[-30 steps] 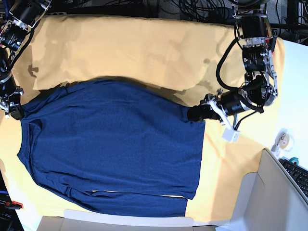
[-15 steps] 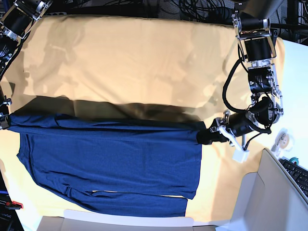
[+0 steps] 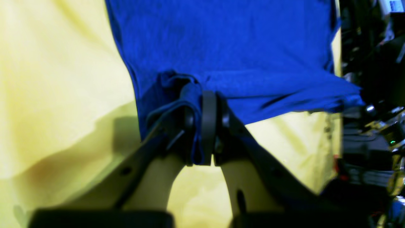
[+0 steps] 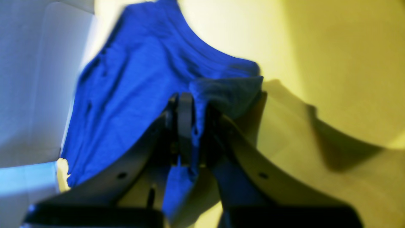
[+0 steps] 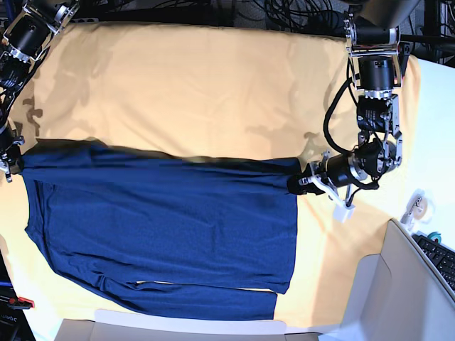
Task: Fold the T-shirt properly
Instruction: 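Lift the shirt by the shoulder edge with both grippers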
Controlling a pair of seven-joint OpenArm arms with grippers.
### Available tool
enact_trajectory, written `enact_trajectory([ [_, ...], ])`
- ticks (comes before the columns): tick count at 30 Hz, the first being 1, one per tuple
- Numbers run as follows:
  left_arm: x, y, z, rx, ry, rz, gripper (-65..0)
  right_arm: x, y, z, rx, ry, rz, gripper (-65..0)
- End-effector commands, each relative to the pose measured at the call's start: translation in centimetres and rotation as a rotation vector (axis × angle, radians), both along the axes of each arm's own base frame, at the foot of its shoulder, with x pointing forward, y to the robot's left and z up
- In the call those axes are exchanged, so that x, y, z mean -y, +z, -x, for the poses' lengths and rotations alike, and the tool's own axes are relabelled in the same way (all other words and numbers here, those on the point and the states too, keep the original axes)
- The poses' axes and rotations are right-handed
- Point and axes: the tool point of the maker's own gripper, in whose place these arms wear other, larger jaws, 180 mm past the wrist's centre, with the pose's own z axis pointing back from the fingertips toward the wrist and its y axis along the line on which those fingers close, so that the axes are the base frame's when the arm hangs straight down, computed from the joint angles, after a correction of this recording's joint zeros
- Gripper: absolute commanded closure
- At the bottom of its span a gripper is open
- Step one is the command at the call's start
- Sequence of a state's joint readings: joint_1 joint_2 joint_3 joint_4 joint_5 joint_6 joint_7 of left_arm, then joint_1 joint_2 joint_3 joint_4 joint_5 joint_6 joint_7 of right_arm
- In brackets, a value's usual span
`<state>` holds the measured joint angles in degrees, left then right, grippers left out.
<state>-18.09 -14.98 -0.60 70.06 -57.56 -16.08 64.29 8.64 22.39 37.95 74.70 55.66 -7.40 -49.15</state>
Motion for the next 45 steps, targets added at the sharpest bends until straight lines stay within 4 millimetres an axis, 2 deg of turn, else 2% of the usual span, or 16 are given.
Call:
enact_trajectory([
  [1, -0.6, 1.8, -1.4, 0.062, 0.011, -0.009, -0.1, 0.7, 1.8, -0.8, 0.058, -0.014, 0.025, 0.0],
  [7, -1.2, 1.6, -1.2, 0.059, 0.019, -0.021, -0.1, 0.3, 0.5, -0.7, 0.032, -0.012, -0.002, -0.6],
  [11, -1.5, 1.3, -1.2, 0.054, 0.021, -0.031, -1.6, 0.5, 0.0, -1.0, 0.025, -0.020, -0.027, -14.6],
  [15, -2.5, 0.7, -1.0, 0.031, 0.033, -0.044, -10.5, 0.5, -0.6, -1.0, 0.015, -0.025, -0.043, -28.9],
  [17, -2.6, 0.6, -1.0, 0.029, 0.035, -0.045, -14.4, 0.5, -0.6, -1.0, 0.014, -0.025, -0.044, -34.6],
  [20, -2.7, 0.7, -1.0, 0.030, 0.040, -0.044, -16.6, 0.6, -0.5, -1.0, 0.015, -0.025, -0.042, -40.1],
  [31, -2.7, 0.7, -1.1, 0.032, 0.040, -0.044, -16.6, 0.6, 1.3, -2.6, 0.068, -0.024, -0.043, -41.5],
  [36, -2.7, 0.7, -1.0, 0.029, 0.036, -0.043, -16.6, -1.6, 1.7, -2.8, 0.101, 0.051, -0.159, -41.5],
  [42, -2.5, 0.0, -0.3, 0.009, 0.029, -0.042, -16.6, -2.6, 0.2, -1.1, 0.102, 0.067, -0.246, -41.7],
  [45, -2.5, -0.2, -0.1, 0.005, 0.029, -0.042, -16.6, -1.3, -0.2, 0.4, 0.109, 0.016, -0.261, -41.8],
])
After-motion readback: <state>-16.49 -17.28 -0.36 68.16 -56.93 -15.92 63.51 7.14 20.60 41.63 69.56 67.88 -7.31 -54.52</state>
